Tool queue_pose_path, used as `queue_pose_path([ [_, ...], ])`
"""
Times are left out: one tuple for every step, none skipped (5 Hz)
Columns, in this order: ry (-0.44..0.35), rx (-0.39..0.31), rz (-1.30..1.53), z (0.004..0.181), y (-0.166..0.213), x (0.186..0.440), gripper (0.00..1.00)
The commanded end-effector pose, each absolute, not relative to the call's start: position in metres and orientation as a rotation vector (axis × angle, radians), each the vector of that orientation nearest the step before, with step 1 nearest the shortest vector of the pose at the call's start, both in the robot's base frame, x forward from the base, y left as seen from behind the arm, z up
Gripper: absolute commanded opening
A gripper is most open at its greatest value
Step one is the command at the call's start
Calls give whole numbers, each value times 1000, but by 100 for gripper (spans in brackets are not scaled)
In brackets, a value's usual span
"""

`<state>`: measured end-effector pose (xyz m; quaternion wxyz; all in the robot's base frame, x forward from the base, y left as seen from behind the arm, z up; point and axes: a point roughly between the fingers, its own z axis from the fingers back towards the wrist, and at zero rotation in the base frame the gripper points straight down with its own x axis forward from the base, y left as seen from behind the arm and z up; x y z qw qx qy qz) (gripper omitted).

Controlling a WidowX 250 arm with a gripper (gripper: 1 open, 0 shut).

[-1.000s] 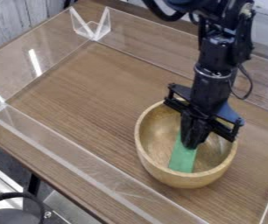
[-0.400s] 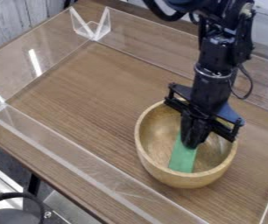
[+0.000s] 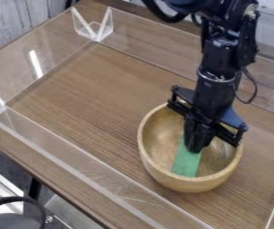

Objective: Remove the green block from inside the brown bowl and put it on the table

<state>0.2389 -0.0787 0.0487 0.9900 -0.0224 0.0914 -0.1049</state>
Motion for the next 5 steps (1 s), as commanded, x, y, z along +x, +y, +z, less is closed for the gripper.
queue_pose_path([
  [123, -50, -212, 72, -74, 244, 0],
  [102, -48, -207, 85, -70, 245, 0],
  [67, -42, -191, 107, -61, 248, 0],
  [30, -28, -170, 134, -51, 254, 0],
  [-4, -16, -138, 158, -36, 262, 0],
])
